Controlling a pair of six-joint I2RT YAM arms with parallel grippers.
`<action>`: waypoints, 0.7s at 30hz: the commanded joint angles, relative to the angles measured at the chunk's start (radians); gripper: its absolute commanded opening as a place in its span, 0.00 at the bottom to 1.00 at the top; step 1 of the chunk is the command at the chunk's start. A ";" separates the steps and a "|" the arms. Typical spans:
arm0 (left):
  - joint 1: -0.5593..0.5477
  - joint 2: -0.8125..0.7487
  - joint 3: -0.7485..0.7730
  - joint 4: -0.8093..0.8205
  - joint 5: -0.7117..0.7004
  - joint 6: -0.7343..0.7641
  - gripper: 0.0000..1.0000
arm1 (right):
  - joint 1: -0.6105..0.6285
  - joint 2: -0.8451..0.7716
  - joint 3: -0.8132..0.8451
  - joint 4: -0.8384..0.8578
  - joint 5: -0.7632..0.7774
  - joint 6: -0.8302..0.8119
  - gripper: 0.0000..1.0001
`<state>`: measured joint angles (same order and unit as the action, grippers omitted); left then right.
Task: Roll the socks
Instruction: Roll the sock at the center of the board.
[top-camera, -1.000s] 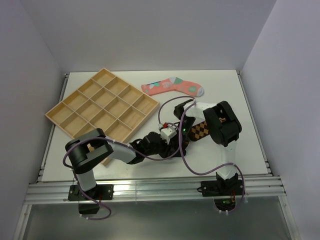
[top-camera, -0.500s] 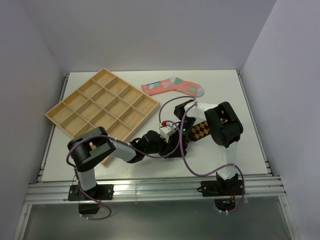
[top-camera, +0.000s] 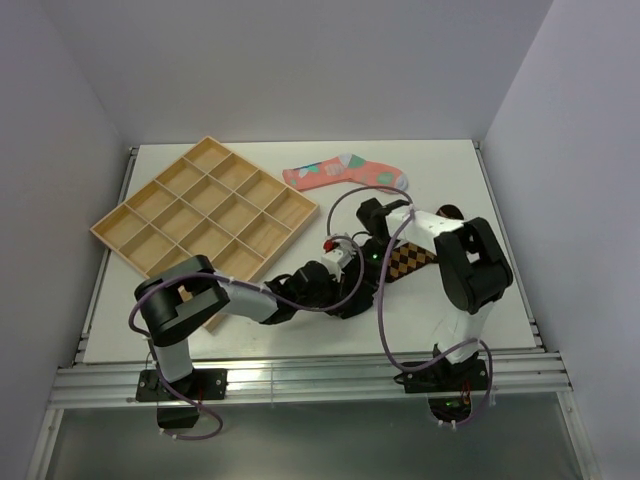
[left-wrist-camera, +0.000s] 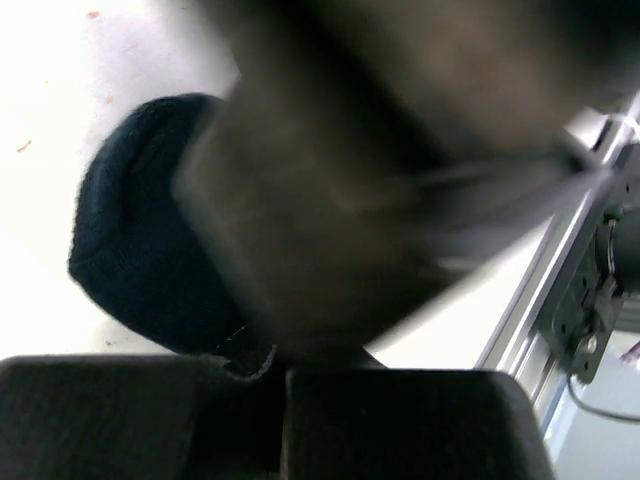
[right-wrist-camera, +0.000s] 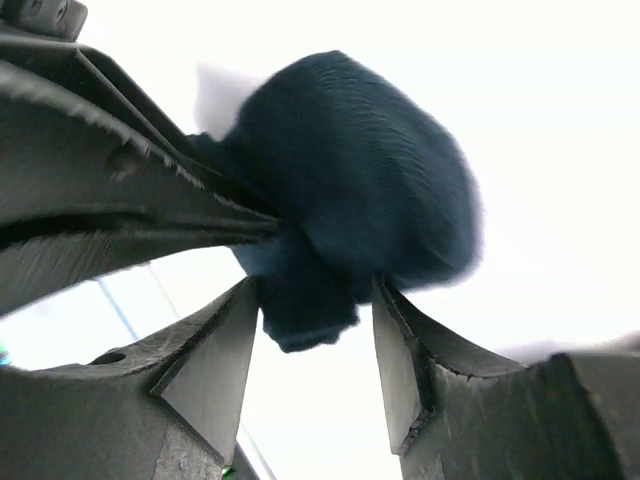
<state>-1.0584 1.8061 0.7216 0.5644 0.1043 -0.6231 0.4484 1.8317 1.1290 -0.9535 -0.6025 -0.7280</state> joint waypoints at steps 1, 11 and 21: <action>-0.009 0.010 0.018 -0.215 -0.020 -0.084 0.00 | -0.028 -0.097 -0.012 0.105 0.040 0.004 0.57; -0.002 0.009 0.084 -0.342 0.049 -0.170 0.00 | -0.122 -0.209 -0.069 0.131 0.016 0.001 0.59; 0.003 -0.016 0.147 -0.475 0.065 -0.190 0.00 | -0.198 -0.238 -0.123 0.263 0.202 0.111 0.59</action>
<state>-1.0542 1.8050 0.8543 0.2424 0.1616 -0.8104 0.2768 1.6405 1.0035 -0.7654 -0.4839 -0.6685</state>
